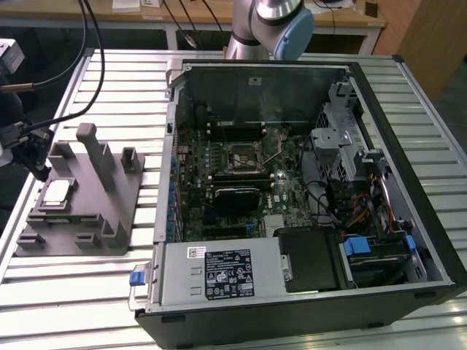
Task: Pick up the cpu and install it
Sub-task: 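Pick up the cpu and move it towards the insertion slot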
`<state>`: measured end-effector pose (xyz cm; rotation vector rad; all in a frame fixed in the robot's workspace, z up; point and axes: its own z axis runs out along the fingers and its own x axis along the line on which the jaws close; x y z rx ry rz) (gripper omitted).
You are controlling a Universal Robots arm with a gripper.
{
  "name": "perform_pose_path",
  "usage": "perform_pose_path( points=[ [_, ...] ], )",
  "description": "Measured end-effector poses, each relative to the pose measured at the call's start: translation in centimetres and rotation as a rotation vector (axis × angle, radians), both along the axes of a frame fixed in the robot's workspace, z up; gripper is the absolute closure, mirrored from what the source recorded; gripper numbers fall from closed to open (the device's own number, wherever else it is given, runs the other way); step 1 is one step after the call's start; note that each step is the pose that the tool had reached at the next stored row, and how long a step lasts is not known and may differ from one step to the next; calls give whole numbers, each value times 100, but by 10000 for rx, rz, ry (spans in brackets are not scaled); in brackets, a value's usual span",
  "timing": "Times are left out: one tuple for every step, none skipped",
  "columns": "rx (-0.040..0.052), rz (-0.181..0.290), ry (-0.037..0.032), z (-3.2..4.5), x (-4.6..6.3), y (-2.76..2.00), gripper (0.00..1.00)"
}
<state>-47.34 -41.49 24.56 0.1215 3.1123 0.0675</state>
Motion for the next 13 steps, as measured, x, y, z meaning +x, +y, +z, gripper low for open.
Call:
perform_pose_path(
  points=[
    [2,0,-2,-18,-8,0,89],
    [1,2,-3,-32,-9,0,89],
    [0,2,-1,-47,-12,-1,89],
    [-1,0,0,-64,-16,0,89],
    [-1,0,0,-82,-21,0,89],
    [-2,-1,1,-100,-30,1,89],
    [-3,-1,-1,-118,-38,1,89],
    [-4,0,-1,-137,-46,0,89],
    [-7,1,-2,-155,-51,0,89],
    [-12,1,-1,-173,-53,0,89],
    [-15,2,0,-192,-54,-1,89],
    [-17,1,-1,-210,-55,0,89],
    [-18,1,-1,-228,-56,2,89]
  ],
)
